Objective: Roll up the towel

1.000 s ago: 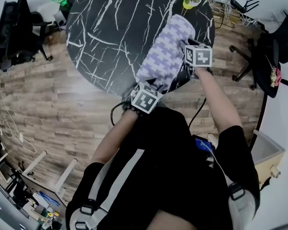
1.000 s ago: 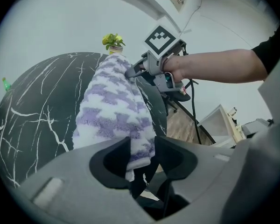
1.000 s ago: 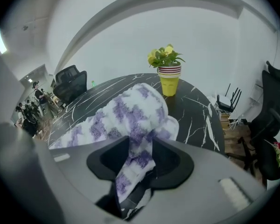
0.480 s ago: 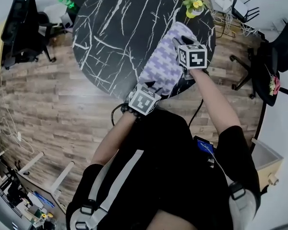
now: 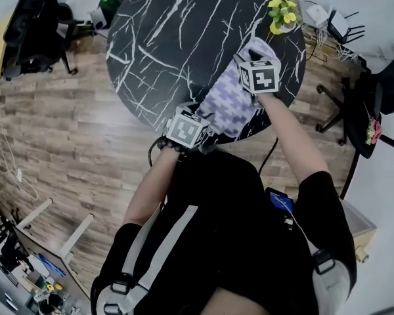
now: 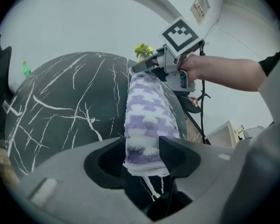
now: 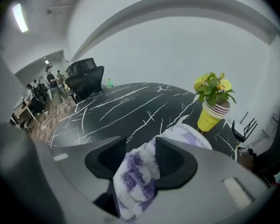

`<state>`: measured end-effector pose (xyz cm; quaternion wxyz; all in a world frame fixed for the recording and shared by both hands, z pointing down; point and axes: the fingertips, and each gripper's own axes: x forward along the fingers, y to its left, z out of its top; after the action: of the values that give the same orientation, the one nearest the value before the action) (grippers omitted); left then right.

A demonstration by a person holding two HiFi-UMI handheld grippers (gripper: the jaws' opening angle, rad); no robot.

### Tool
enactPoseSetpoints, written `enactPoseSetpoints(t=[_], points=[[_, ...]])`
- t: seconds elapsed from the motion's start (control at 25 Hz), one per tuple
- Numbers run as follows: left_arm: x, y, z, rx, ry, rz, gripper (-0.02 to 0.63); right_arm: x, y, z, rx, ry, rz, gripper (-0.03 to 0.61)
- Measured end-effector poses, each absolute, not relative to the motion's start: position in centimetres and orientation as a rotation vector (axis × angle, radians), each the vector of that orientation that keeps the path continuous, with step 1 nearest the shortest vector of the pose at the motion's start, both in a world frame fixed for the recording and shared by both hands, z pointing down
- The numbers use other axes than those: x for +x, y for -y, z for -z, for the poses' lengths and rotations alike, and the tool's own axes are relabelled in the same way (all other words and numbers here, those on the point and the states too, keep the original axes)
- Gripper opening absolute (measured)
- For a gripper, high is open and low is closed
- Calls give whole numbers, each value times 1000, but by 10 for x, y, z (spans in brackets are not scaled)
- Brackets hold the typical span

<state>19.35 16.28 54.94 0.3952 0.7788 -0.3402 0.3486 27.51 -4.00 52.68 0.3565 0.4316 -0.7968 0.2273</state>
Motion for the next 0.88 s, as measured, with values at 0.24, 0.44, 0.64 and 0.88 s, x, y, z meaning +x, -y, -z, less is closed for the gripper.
enactPoseSetpoints(t=[0.24, 0.44, 0.64, 0.88], points=[[208, -170, -566, 1977, 800, -932, 230, 287, 41, -548, 1089, 1996, -549, 196], [222, -167, -562, 2065, 793, -963, 209, 308, 34, -551, 1121, 2019, -564, 193], [240, -182, -550, 2080, 726, -1008, 209, 336, 21, -550, 1162, 2018, -601, 193], [266, -194, -546, 2120, 687, -1042, 209, 373, 5, -545, 1225, 1994, -638, 193]])
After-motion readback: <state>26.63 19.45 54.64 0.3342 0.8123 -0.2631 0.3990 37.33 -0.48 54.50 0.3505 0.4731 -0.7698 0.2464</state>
